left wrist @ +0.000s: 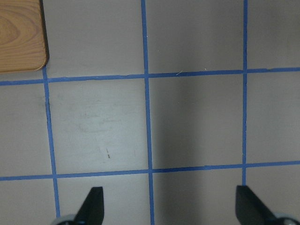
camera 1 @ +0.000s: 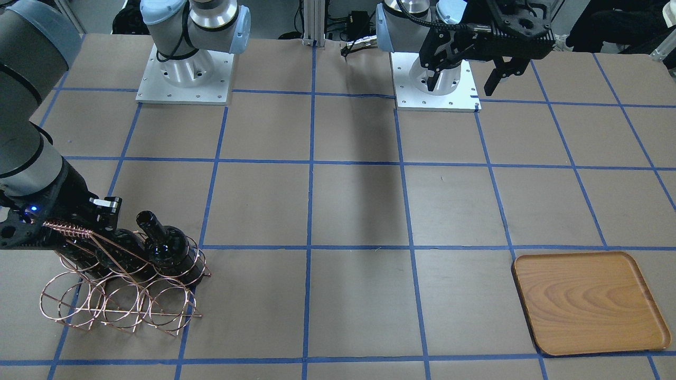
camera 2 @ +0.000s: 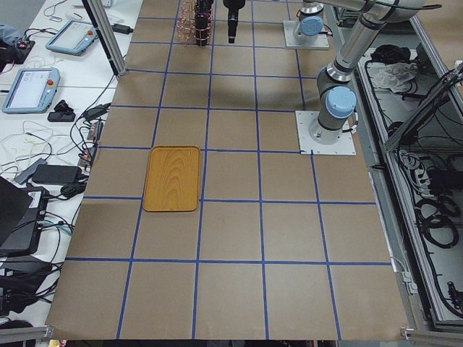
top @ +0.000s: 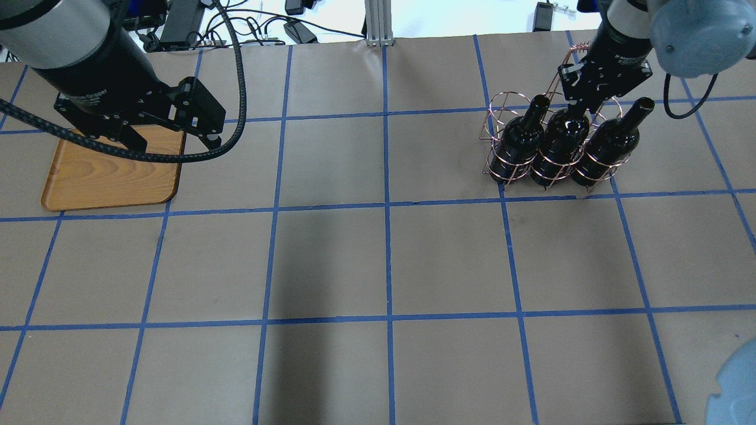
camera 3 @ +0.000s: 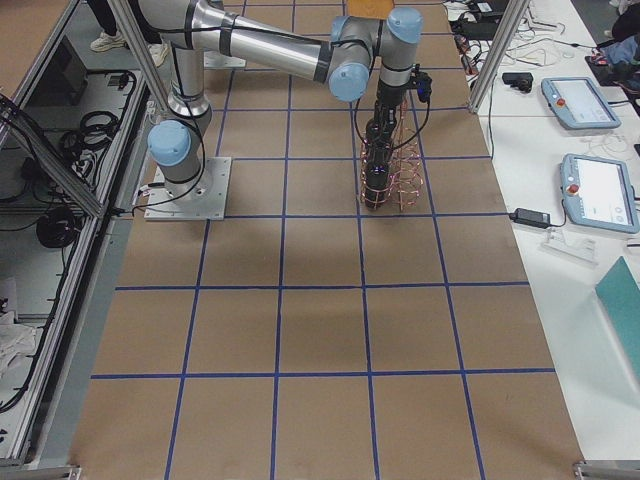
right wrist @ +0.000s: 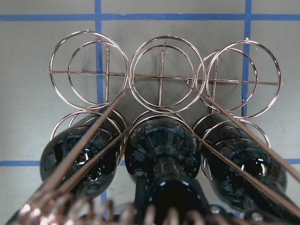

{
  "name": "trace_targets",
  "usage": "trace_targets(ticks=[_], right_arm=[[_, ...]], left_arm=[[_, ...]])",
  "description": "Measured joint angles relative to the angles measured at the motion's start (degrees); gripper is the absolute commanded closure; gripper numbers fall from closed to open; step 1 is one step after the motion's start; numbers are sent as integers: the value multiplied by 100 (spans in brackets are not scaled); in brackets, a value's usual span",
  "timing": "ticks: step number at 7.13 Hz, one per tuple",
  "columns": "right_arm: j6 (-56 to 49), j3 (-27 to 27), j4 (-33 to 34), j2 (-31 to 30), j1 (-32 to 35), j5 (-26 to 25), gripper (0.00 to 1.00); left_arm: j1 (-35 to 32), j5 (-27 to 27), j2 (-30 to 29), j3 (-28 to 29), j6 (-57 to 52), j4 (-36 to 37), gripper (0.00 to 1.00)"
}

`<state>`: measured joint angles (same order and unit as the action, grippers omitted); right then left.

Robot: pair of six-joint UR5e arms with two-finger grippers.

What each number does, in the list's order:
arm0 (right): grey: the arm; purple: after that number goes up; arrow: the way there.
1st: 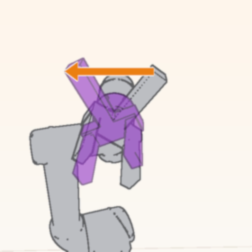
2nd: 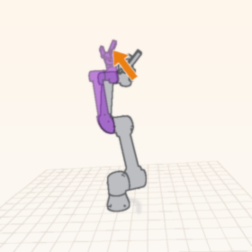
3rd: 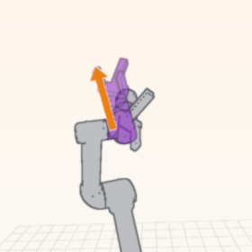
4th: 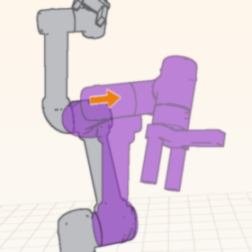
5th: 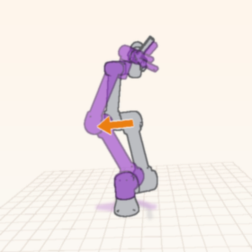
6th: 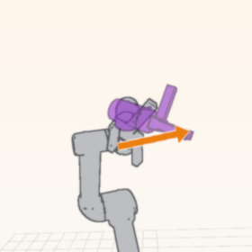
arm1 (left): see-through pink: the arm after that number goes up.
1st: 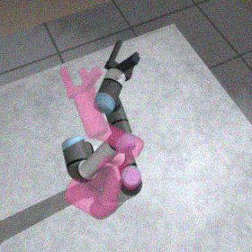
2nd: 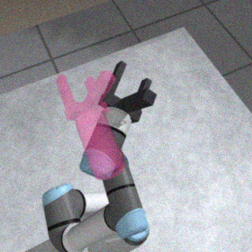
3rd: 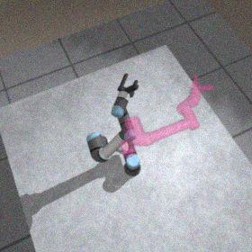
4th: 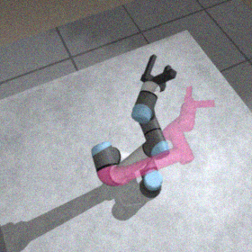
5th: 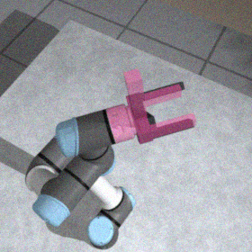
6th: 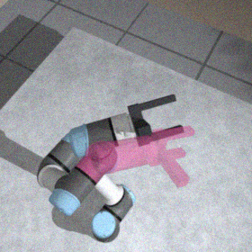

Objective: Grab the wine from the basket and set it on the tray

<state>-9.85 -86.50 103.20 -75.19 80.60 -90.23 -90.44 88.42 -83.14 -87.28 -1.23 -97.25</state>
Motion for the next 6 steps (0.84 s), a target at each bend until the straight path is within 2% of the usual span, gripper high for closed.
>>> trace_targets(ticks=[6], right_arm=[[-16, 235, -177, -197, 0, -24, 100]], left_arm=[[0, 4, 0, 0, 0, -2, 0]])
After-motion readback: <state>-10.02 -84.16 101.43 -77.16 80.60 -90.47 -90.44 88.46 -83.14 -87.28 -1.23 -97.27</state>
